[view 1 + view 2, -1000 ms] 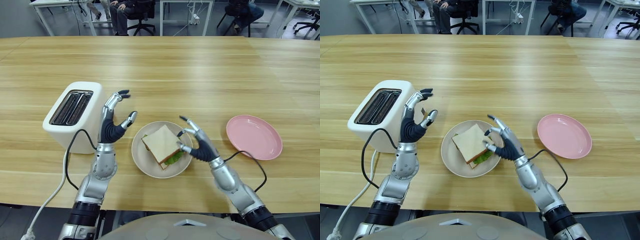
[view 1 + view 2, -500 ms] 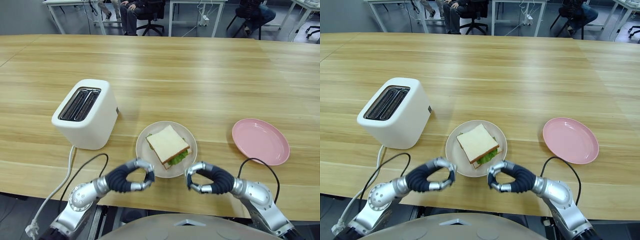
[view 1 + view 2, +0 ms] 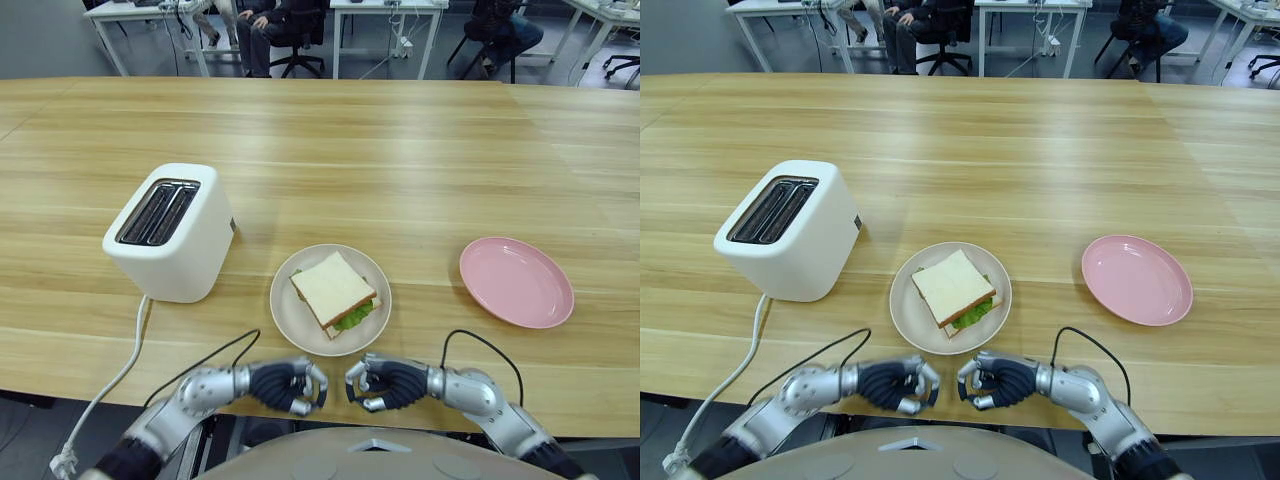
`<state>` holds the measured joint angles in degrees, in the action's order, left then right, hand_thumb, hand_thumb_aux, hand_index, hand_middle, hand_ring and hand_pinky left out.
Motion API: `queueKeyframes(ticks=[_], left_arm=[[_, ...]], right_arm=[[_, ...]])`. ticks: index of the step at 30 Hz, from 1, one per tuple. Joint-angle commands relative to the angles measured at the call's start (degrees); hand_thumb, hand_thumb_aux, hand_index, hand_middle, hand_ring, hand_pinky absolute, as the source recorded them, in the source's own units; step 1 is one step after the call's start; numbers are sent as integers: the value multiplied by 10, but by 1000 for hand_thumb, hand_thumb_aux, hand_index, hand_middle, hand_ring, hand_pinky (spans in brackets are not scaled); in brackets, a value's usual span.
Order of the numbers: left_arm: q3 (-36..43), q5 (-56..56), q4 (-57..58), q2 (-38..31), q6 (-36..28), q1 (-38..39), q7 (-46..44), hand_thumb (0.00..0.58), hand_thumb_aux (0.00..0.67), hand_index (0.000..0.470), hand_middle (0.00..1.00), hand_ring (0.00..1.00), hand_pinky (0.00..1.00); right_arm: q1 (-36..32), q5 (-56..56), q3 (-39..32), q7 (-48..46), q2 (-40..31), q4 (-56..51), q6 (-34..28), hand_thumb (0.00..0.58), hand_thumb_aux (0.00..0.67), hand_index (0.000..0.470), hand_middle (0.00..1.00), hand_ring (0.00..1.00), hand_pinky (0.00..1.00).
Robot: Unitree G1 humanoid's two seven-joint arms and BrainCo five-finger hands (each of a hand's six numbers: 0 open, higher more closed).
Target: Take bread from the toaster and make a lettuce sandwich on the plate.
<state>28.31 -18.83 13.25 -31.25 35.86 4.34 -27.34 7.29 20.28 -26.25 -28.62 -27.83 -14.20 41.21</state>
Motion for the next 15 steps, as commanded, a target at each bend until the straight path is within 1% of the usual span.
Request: queueKeyframes(ticks=[1,3,7,8,9,12,15], left_arm=[[5,-123,80,9,-28,-31,96,580,670,460,941,941,941],[12,-176,106,18,-39,-62,149,580,670,460,937,937,937],[16,-238,150,45,-56,-115,248,580,670,460,906,906,906],[23,-256,164,50,-61,-128,269,580,670,460,886,886,886],[28,-280,181,58,-74,-145,306,580,670,460,788,788,788],[39,-315,230,83,-100,-190,377,580,670,460,784,784,784],[48,-339,272,104,-124,-231,438,580,670,460,804,804,804]], right_arm=[[-15,112,-20,76,4,-76,-22,580,670,460,1000,1000,1000],[-32,139,-25,111,13,-92,-25,580,670,460,1000,1000,1000],[-74,216,-34,211,30,-117,-47,580,670,460,1000,1000,1000],[-85,232,-35,236,34,-122,-56,580,670,460,1000,1000,1000],[-97,245,-32,266,39,-127,-68,580,670,460,1000,1000,1000],[-141,292,-23,360,46,-148,-110,580,670,460,1000,1000,1000],[-196,334,-23,453,46,-189,-154,580,670,460,1000,1000,1000]])
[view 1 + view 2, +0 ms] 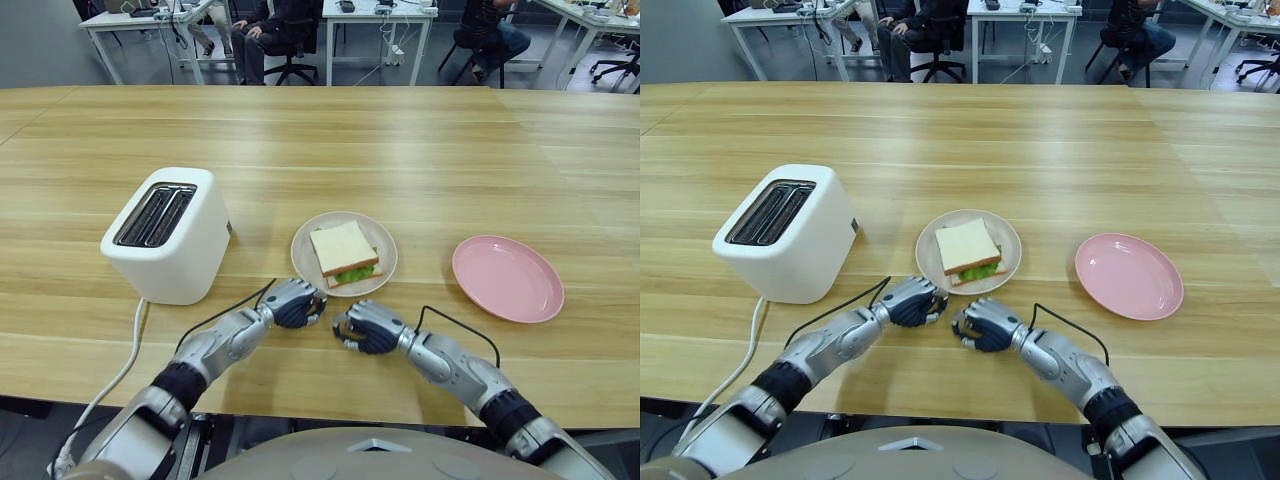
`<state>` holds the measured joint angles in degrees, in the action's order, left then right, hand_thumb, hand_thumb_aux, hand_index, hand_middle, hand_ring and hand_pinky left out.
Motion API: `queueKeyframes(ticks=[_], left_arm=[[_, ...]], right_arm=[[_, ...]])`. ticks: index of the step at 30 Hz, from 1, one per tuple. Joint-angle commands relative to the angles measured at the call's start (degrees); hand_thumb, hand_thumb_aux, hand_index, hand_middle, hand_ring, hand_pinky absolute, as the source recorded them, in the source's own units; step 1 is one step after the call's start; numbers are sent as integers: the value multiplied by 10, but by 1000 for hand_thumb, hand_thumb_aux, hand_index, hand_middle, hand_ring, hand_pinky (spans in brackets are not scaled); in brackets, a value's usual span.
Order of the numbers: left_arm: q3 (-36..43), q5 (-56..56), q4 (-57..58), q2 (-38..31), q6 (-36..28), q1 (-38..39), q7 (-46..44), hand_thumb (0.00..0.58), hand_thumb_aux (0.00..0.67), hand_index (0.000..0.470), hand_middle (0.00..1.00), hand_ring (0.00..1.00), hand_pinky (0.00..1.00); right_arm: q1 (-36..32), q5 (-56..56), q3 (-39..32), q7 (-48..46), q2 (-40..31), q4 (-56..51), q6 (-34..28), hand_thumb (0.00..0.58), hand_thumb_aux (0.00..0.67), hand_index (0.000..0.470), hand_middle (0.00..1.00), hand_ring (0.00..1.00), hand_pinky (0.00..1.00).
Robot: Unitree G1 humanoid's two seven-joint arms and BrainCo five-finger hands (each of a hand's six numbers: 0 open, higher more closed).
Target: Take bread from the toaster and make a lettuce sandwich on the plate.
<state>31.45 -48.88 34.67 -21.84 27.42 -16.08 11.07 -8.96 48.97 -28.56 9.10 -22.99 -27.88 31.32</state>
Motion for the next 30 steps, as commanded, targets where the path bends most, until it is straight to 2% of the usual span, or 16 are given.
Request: queueKeyframes(ticks=[1,7,11,12,14,15,16,17,18,19,20,21,22,24,30], left_arm=[[17,-38,73,17,-42,-38,66,580,670,460,788,788,788],[16,-39,117,31,-67,-78,138,580,670,460,796,796,796],[15,-31,93,16,-59,-68,147,580,670,460,796,796,796],[9,-17,77,10,-48,-56,139,580,670,460,769,769,769],[-17,48,23,-2,-5,-13,105,580,670,460,486,486,486],[-29,93,-11,-9,21,15,79,580,670,460,337,337,337],[-39,123,-38,-13,37,35,58,580,670,460,337,337,337],[-52,183,-84,-21,66,72,29,464,370,254,8,8,8],[-61,246,-127,-28,96,106,3,0,0,0,0,0,0],[-67,326,-177,-34,116,146,-33,0,0,0,0,0,0],[-72,381,-211,-37,126,173,-60,0,0,0,0,0,0],[-75,444,-245,-41,138,202,-87,0,0,0,0,0,0],[-82,498,-275,-43,145,232,-107,0,0,0,0,0,0],[-98,560,-312,-44,156,278,-133,0,0,0,0,0,0],[-124,618,-355,0,176,359,-182,0,0,0,0,0,0]], right_arm=[[-50,54,0,97,-2,-65,-67,580,670,460,1000,1000,1000],[-117,68,-6,172,-9,-130,-100,580,670,460,1000,1000,1000],[-116,47,-1,183,-20,-115,-81,580,670,460,1000,1000,1000],[-106,32,2,171,-25,-98,-65,580,670,460,1000,1000,1000],[-68,-53,22,120,-32,-53,-7,580,670,460,933,933,933],[-44,-109,33,88,-36,-21,21,580,670,460,804,804,804],[-26,-146,42,64,-39,2,38,580,670,460,678,678,678],[5,-227,52,22,-42,41,59,580,670,460,396,396,396],[35,-296,61,-8,-45,79,74,580,670,460,0,0,0],[67,-368,71,-36,-46,122,87,542,499,343,0,0,0],[90,-416,80,-55,-47,152,94,542,499,343,0,0,0],[118,-474,86,-79,-46,186,90,0,0,0,0,0,0],[148,-537,91,-103,-42,218,81,0,0,0,0,0,0],[193,-592,106,-125,-34,248,85,0,0,0,0,0,0],[270,-609,142,-174,6,233,122,0,0,0,0,0,0]])
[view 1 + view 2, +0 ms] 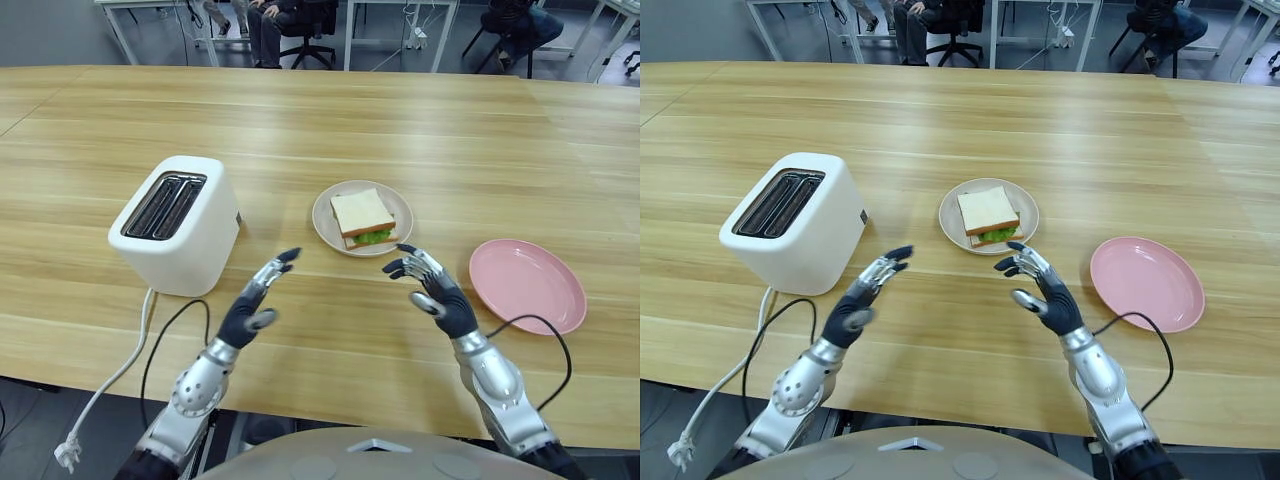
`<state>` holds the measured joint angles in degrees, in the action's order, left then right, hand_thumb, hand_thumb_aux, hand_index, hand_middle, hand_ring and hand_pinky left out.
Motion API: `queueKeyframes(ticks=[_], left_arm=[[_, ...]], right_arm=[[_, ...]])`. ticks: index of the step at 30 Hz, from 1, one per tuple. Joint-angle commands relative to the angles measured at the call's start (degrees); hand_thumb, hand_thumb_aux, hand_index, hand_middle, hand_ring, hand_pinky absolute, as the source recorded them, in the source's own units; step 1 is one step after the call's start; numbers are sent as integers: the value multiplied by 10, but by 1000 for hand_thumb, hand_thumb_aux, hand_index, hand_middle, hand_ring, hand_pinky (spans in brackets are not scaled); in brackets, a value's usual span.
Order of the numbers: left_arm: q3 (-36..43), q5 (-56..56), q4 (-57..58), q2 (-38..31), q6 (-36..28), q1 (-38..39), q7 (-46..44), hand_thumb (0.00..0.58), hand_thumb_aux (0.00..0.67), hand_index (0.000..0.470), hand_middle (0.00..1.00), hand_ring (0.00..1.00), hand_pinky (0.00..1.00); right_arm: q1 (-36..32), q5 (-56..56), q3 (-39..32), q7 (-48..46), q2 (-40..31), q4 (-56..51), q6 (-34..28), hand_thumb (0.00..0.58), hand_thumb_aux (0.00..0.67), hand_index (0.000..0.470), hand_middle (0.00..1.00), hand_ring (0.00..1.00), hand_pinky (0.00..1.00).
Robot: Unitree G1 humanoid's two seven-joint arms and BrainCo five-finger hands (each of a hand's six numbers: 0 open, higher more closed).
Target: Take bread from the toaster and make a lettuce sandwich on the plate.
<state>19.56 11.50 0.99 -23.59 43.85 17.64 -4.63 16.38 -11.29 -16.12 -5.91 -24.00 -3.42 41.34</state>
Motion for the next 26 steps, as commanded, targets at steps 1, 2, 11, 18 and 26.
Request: queueKeyframes(ticks=[1,2,11,18,26], left_arm=[[-7,11,-19,23,15,31,-35,0,0,0,0,0,0],[-8,7,-19,28,18,39,-43,0,0,0,0,0,0],[-29,-25,8,61,15,52,-88,0,0,0,0,0,0],[-40,-31,8,82,9,47,-110,0,0,0,0,0,0],[-60,-40,12,96,8,48,-117,0,0,0,0,0,0]], right_arm=[[25,-2,24,-29,23,-17,31,0,0,0,0,0,0],[34,4,30,-34,29,-23,43,0,0,0,0,0,0],[46,30,60,-70,68,-65,92,0,0,0,0,0,0],[41,46,70,-82,86,-74,105,0,0,0,0,0,0],[40,29,67,-105,100,-73,88,0,0,0,0,0,0]])
